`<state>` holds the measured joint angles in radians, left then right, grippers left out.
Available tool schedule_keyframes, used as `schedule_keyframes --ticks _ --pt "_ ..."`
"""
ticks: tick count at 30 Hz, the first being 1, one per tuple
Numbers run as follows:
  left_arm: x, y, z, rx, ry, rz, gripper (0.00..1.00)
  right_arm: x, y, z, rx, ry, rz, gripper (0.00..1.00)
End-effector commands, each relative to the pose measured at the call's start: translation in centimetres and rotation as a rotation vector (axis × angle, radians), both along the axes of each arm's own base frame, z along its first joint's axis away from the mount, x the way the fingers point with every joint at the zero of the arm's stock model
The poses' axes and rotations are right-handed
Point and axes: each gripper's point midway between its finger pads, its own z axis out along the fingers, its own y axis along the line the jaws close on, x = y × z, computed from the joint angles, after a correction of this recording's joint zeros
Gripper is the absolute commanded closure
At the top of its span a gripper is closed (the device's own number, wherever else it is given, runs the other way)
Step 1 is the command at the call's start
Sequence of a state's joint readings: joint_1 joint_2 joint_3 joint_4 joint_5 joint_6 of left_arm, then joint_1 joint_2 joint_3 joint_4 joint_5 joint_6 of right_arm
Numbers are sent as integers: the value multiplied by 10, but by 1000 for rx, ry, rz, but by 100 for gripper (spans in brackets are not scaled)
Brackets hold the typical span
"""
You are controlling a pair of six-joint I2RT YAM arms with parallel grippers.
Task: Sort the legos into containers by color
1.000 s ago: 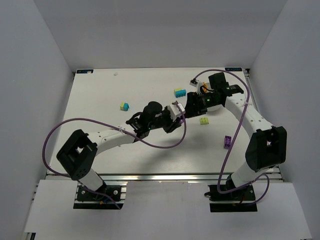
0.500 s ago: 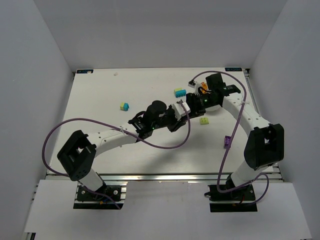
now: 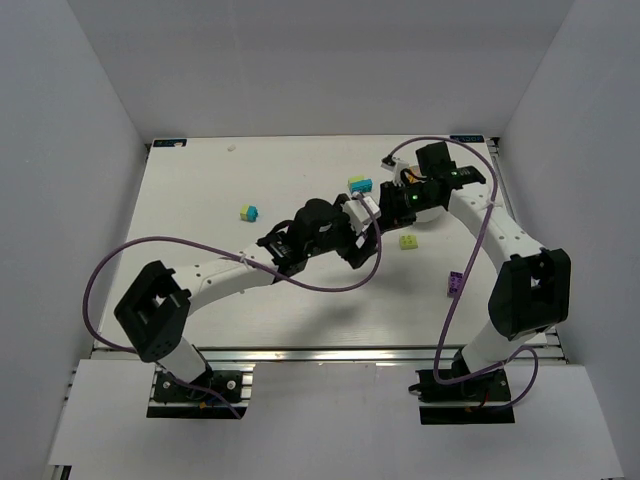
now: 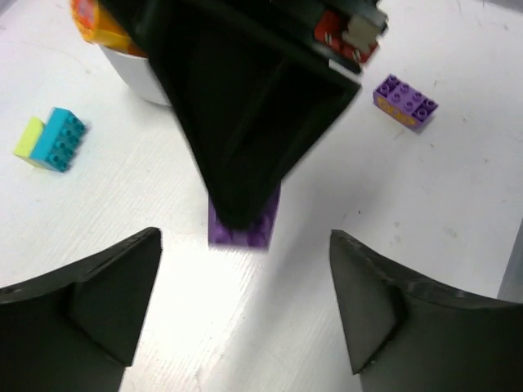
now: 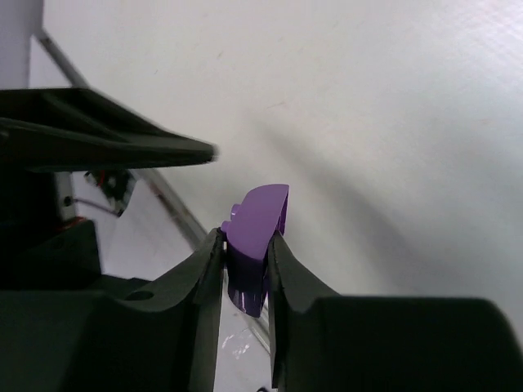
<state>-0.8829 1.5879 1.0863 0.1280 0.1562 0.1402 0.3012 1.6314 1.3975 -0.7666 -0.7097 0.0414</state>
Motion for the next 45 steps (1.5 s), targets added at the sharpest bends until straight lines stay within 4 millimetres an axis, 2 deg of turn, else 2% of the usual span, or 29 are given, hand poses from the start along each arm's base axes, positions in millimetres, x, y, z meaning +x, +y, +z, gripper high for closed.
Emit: schedule_keyframes --ticks 1,2,3,6,7,8,9,10,11,13,14,15,16,18,21,23,24,25,28,29,31,32,33,36,40,45 --pt "2 19 53 -139 -26 90 5 29 -25 35 -53 -169 -81 100" --pt "4 26 56 -148 -24 129 3 39 -39 35 -75 -180 -129 100" --pt "5 38 68 -165 -46 164 2 44 -46 37 -92 -221 -129 100" --pt "2 60 60 -134 -28 238 2 63 -75 50 -135 -284 -222 100" --pt "-2 66 66 -139 -29 248 2 69 -85 56 -144 -307 -255 100" --pt "-3 72 63 -119 -14 268 2 78 -100 63 -164 -331 -310 100" --pt "-4 84 49 -74 36 330 2 85 -107 69 -178 -356 -344 100" --pt "-5 91 48 -62 44 355 2 91 -118 73 -192 -371 -387 100" --pt "-5 103 37 -19 69 392 2 99 -132 79 -211 -378 -460 100" --pt "-4 117 28 13 66 445 2 111 -147 83 -234 -398 -535 100" --pt "-6 123 26 21 62 456 2 119 -170 82 -270 -388 -630 100" --pt "-9 128 15 41 69 463 2 123 -178 83 -290 -389 -669 100" --pt "-8 132 14 47 59 477 2 129 -188 76 -311 -368 -708 100" --pt "-9 137 16 51 40 483 2 137 -201 64 -337 -344 -737 100" --pt "-9 145 16 59 19 504 2 149 -217 65 -334 -359 -764 100" --pt "-9 148 14 86 -1 500 2 158 -218 73 -307 -387 -763 100" --pt "-9 149 15 90 -5 500 2 162 -226 68 -311 -373 -777 100" --pt "-9 150 16 90 -8 502 2 169 -228 72 -308 -380 -786 100" --pt "-9 153 21 89 -25 510 2 179 -235 55 -264 -323 -771 100" --pt "-8 156 22 90 -33 518 2 184 -233 59 -217 -325 -748 100" --pt "-8 158 24 92 -43 526 2 191 -237 44 -197 -285 -729 100" --pt "-8 159 25 92 -47 527 2 192 -229 47 -154 -288 -689 100" --pt "-8 159 25 91 -46 528 2 194 -228 39 -138 -264 -679 100" --pt "-8 158 24 93 -45 519 2 195 -222 30 -89 -233 -641 100" --pt "-8 155 21 102 -36 509 2 201 -213 25 -39 -221 -596 100" --pt "-7 156 16 117 -35 512 2 209 -213 8 -29 -184 -589 100"
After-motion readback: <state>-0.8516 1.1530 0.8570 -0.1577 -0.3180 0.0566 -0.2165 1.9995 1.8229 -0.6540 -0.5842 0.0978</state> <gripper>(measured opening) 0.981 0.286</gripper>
